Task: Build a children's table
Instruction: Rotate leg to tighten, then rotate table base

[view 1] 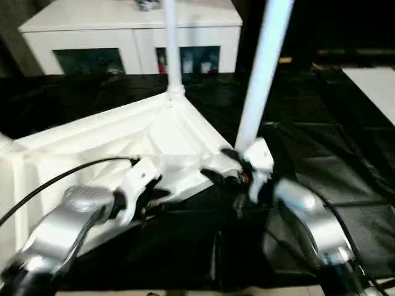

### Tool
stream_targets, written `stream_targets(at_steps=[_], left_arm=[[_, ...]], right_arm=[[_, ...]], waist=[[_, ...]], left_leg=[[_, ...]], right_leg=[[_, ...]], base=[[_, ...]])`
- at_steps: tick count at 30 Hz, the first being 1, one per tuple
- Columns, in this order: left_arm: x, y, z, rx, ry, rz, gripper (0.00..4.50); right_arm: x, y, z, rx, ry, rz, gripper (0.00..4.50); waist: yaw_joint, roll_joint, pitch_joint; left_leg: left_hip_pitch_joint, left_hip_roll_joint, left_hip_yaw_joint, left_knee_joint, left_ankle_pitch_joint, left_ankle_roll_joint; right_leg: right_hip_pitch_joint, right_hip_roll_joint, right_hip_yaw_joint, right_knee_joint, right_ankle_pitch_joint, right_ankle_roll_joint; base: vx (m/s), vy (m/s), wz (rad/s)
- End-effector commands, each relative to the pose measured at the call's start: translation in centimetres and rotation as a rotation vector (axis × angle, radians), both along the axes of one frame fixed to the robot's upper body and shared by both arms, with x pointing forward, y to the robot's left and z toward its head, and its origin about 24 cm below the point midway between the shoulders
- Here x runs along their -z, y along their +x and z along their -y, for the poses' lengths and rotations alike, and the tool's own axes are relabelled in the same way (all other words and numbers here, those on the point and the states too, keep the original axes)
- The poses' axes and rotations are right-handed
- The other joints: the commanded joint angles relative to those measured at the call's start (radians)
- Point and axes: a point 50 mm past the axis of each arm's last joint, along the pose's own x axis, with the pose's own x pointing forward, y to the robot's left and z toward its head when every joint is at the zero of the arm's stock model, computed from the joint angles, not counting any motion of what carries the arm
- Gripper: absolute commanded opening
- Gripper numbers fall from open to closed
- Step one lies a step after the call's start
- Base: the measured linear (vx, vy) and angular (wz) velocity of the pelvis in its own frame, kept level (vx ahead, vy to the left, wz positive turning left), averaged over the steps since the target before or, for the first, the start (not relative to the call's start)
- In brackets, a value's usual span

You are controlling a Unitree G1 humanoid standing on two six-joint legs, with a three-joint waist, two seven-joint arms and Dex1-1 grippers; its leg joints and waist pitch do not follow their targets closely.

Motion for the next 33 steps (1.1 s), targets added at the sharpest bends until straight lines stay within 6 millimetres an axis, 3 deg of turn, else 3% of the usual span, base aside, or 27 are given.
stream_targets(at_steps=[1,4,5,7,8,9,13,18,20,26,32,33], left_arm=[[0.0,-1.7,0.2,0.035,0.008,-0.063,2.37],[0.2,-2.7,-0.1,0.023,0.034,-0.091,2.62],[0.3,-3.0,-0.2,0.014,0.042,-0.101,2.71],[0.4,-3.6,-0.3,0.003,0.052,-0.118,2.79],[0.4,-3.6,-0.3,0.002,0.052,-0.119,2.85],[0.4,-3.8,-0.2,-0.001,0.055,-0.128,3.10],[0.6,-4.3,-0.4,-0.023,0.081,-0.135,3.23],[-0.2,-0.1,-0.7,-0.159,0.127,0.162,3.63],[-0.3,0.2,-0.8,-0.166,0.134,0.181,3.81],[-0.2,1.7,-1.4,-0.105,0.240,0.289,4.24],[-0.7,3.1,-1.1,-0.095,0.200,0.396,4.24],[-0.7,3.4,-1.0,-0.070,0.209,0.423,4.24]], right_arm=[[-0.3,1.2,0.1,0.034,-0.007,0.008,3.68],[-0.5,2.4,0.2,0.085,-0.025,0.024,3.68],[-0.6,2.8,0.4,0.106,-0.034,0.027,3.68],[-0.7,3.6,0.9,0.162,-0.045,0.031,3.68],[-0.7,3.6,0.9,0.165,-0.045,0.031,3.68],[-0.8,4.0,1.2,0.188,-0.047,0.030,3.68],[-0.8,5.1,2.1,0.275,-0.050,0.028,3.68],[-0.8,4.9,1.1,0.224,-0.026,0.036,3.68],[-0.8,4.9,0.9,0.218,-0.027,0.039,3.68],[-0.1,4.7,1.0,0.234,-0.056,0.035,3.68],[0.2,5.0,2.2,0.278,-0.075,0.023,3.68],[0.3,5.1,2.7,0.298,-0.101,0.026,3.68]], waist=[[0.001,-0.010,-0.047],[0.004,-0.007,-0.048],[0.006,-0.021,-0.049],[0.012,-0.019,-0.051],[0.011,-0.025,-0.051],[0.012,-0.026,-0.054],[0.015,-0.028,-0.056],[0.029,-0.031,-0.059],[0.028,-0.034,-0.061],[0.027,-0.027,-0.059],[0.029,-0.028,-0.062],[0.028,-0.031,-0.062]], left_leg=[[0.028,0.055,-0.016,-0.087,-0.325,0.002],[0.033,0.053,-0.019,-0.090,-0.352,-0.037],[0.032,0.051,-0.018,-0.089,-0.347,-0.038],[0.036,0.051,-0.015,-0.087,-0.337,-0.045],[0.034,0.050,-0.014,-0.088,-0.334,-0.046],[0.026,0.049,-0.016,-0.087,-0.315,-0.046],[0.027,0.045,-0.013,-0.083,-0.293,-0.045],[0.032,0.044,-0.008,-0.075,-0.283,-0.031],[0.017,0.044,-0.014,-0.079,-0.257,-0.032],[0.022,0.043,-0.018,-0.079,-0.311,-0.040],[0.025,0.043,-0.016,-0.077,-0.320,-0.049],[0.020,0.044,-0.018,-0.079,-0.316,-0.046]], right_leg=[[0.031,-0.047,0.044,-0.074,-0.352,-0.201],[0.026,-0.045,0.047,-0.071,-0.336,-0.177],[0.026,-0.044,0.048,-0.069,-0.319,-0.175],[0.023,-0.043,0.050,-0.066,-0.301,-0.173],[0.025,-0.042,0.050,-0.066,-0.294,-0.173],[0.032,-0.043,0.050,-0.060,-0.272,-0.167],[0.033,-0.042,0.050,-0.058,-0.234,-0.170],[0.028,-0.040,0.054,-0.064,-0.224,-0.158],[0.041,-0.043,0.052,-0.057,-0.207,-0.160],[0.032,-0.041,0.051,-0.062,-0.287,-0.142],[0.032,-0.041,0.053,-0.059,-0.250,-0.164],[0.036,-0.042,0.051,-0.058,-0.259,-0.161]], base=[[0.000,0.000,0.00],[0.000,0.000,0.00],[0.000,0.000,0.00],[0.000,0.000,0.00],[0.000,0.000,0.00],[0.000,0.000,0.00],[0.000,0.000,0.00],[0.000,0.000,0.00],[0.000,0.000,0.00],[0.000,0.000,0.00],[0.000,0.000,0.00],[0.000,0.000,0.00]])
